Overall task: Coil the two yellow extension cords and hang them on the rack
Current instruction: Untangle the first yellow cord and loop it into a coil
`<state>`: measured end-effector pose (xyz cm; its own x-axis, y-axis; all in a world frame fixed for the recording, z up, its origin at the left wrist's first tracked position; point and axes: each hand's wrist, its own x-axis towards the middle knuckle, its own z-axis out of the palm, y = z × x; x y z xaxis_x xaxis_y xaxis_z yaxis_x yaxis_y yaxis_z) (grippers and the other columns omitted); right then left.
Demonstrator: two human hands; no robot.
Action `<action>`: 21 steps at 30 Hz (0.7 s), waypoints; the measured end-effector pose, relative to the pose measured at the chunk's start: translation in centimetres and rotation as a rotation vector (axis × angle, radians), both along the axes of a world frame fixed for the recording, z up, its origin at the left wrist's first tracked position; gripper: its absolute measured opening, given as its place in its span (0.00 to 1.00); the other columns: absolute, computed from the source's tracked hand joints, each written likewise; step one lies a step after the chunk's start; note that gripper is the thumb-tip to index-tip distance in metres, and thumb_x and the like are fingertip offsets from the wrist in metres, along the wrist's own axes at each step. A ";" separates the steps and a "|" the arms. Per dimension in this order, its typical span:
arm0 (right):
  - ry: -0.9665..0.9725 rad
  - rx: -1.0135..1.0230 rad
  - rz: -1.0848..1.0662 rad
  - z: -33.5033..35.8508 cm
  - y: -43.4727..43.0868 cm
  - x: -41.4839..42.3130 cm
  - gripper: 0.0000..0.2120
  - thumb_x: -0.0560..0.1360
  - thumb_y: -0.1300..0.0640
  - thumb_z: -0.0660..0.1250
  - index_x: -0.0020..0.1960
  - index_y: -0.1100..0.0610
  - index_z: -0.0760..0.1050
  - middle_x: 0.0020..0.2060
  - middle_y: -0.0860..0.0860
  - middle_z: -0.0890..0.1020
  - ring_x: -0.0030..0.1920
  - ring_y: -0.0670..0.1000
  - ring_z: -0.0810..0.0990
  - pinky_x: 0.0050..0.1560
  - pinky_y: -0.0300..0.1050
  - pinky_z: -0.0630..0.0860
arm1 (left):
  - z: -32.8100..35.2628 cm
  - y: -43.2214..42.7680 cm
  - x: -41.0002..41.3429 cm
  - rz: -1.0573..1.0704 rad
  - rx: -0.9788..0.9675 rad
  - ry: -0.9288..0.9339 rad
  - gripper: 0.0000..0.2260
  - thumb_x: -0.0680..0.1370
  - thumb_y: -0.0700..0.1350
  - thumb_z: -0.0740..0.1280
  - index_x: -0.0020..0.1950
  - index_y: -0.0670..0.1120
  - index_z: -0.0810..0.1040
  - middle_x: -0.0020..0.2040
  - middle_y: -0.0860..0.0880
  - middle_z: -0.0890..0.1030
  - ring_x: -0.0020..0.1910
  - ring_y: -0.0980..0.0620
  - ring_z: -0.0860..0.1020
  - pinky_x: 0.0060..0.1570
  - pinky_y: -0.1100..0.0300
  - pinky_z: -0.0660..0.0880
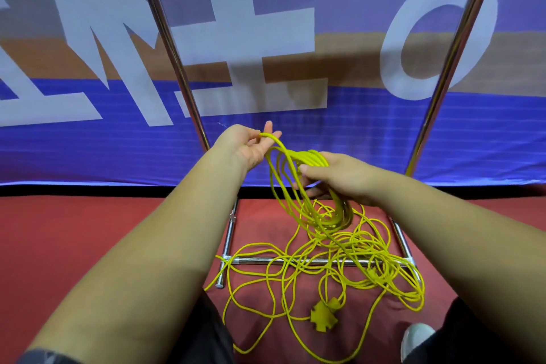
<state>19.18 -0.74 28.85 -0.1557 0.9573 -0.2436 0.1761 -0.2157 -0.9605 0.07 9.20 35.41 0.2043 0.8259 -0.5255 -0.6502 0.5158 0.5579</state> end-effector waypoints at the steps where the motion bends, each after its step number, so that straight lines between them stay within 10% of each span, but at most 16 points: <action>1: -0.004 -0.004 0.031 0.2 -0.2 -0.3 0.11 0.86 0.51 0.67 0.63 0.56 0.77 0.50 0.55 0.88 0.46 0.56 0.85 0.52 0.55 0.82 | -0.3 0.3 -0.3 0.028 0.002 -0.004 0.18 0.84 0.28 0.52 0.75 0.31 0.61 0.70 0.37 0.70 0.59 0.39 0.82 0.64 0.38 0.77; 6: 0.007 0.028 0.015 1.2 -0.4 -1.3 0.08 0.84 0.60 0.69 0.58 0.64 0.75 0.42 0.57 0.84 0.37 0.58 0.81 0.37 0.51 0.83 | -1.5 0.7 -0.4 -0.023 0.074 0.188 0.16 0.85 0.30 0.52 0.73 0.29 0.62 0.67 0.34 0.71 0.68 0.33 0.76 0.69 0.42 0.74; 11: 0.057 0.019 -0.066 2.0 0.0 -1.1 0.03 0.83 0.62 0.70 0.54 0.57 0.77 0.40 0.57 0.82 0.32 0.54 0.80 0.36 0.53 0.83 | -3.0 1.1 -0.1 -0.199 0.137 0.641 0.04 0.83 0.35 0.60 0.50 0.38 0.72 0.51 0.38 0.79 0.44 0.45 0.83 0.47 0.53 0.84; 15: 0.089 0.061 -0.208 2.6 0.6 -0.4 0.03 0.81 0.63 0.70 0.54 0.58 0.78 0.39 0.57 0.82 0.31 0.53 0.78 0.32 0.49 0.82 | -3.7 0.3 0.1 -0.287 0.167 0.848 0.09 0.83 0.38 0.58 0.61 0.38 0.73 0.46 0.41 0.81 0.39 0.48 0.82 0.34 0.54 0.82; 21: 0.224 0.148 -0.442 4.3 1.7 0.8 0.03 0.82 0.65 0.67 0.53 0.59 0.78 0.35 0.57 0.81 0.28 0.52 0.79 0.29 0.46 0.80 | -5.6 -4.3 1.8 -1.207 0.299 0.966 0.07 0.82 0.40 0.66 0.59 0.40 0.78 0.50 0.41 0.88 0.52 0.46 0.87 0.50 0.52 0.84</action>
<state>19.98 0.97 33.16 0.2391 0.9650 -0.1075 -0.1144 -0.0819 -0.9900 1.87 4.88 29.76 0.4909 0.5239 -0.6961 0.6956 0.2454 0.6753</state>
